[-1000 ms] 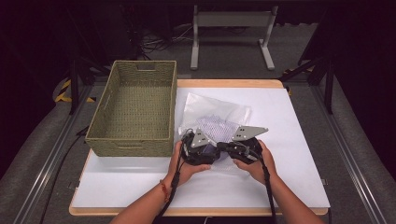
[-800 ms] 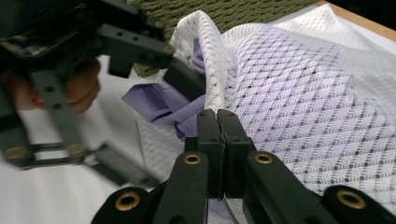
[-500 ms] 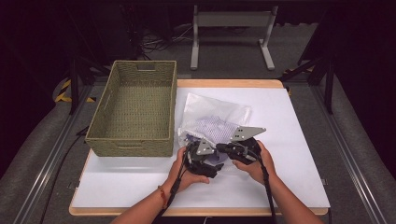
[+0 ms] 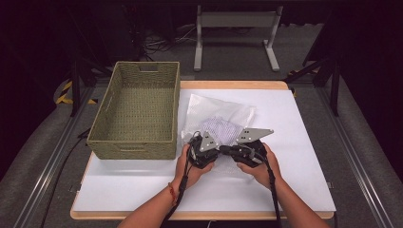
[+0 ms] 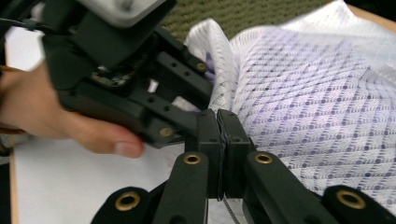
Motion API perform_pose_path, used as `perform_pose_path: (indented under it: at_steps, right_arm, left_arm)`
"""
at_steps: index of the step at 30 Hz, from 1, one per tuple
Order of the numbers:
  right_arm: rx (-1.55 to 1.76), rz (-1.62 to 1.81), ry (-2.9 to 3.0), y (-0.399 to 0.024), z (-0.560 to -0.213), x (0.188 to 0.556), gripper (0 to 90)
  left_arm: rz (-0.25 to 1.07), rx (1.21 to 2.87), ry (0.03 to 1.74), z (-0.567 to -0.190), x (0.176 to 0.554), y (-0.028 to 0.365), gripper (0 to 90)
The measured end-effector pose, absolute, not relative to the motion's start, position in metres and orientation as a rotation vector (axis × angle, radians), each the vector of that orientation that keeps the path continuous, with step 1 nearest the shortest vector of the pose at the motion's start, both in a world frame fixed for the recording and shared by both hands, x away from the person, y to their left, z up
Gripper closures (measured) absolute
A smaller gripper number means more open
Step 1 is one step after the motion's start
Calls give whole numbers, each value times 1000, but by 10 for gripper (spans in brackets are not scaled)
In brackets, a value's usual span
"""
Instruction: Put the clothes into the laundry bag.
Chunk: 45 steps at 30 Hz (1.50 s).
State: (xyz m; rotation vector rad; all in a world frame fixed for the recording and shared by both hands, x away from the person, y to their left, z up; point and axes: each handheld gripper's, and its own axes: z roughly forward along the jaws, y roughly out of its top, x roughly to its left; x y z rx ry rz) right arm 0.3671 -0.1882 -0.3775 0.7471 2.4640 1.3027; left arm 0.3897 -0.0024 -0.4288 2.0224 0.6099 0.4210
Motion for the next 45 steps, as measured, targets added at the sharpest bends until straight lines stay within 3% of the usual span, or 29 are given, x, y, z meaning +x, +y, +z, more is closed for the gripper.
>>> perform_pose_path:
  at_steps: [7,15,19,20,22,27,33,41,45]
  right_arm:
    - [764,1346,2433,-191,-371,366,892]
    - [805,1257,2457,-195,-382,373,891]
    - [814,1235,2463,-197,-384,375,891]
    - [809,1234,2458,-199,-383,375,891]
    - [810,1238,2453,-199,-382,374,891]
    - [804,1233,2447,-199,-380,373,891]
    - [801,1232,2443,-199,-379,373,891]
    - [795,1229,2457,-196,-382,372,891]
    - [794,1224,2467,-195,-383,373,891]
  left_arm:
    - [501,1918,701,-433,408,-7,822]
    - [523,1977,716,-442,418,-11,764]
    - [424,2030,636,-437,409,-8,538]
    - [408,2056,607,-435,402,-4,442]
    - [330,2105,567,-433,398,1,354]
    - [317,2182,545,-434,384,10,174]
    - [339,2219,550,-438,372,27,176]
    - [291,2192,714,-442,394,25,201]
    - [332,2185,793,-443,403,17,303]
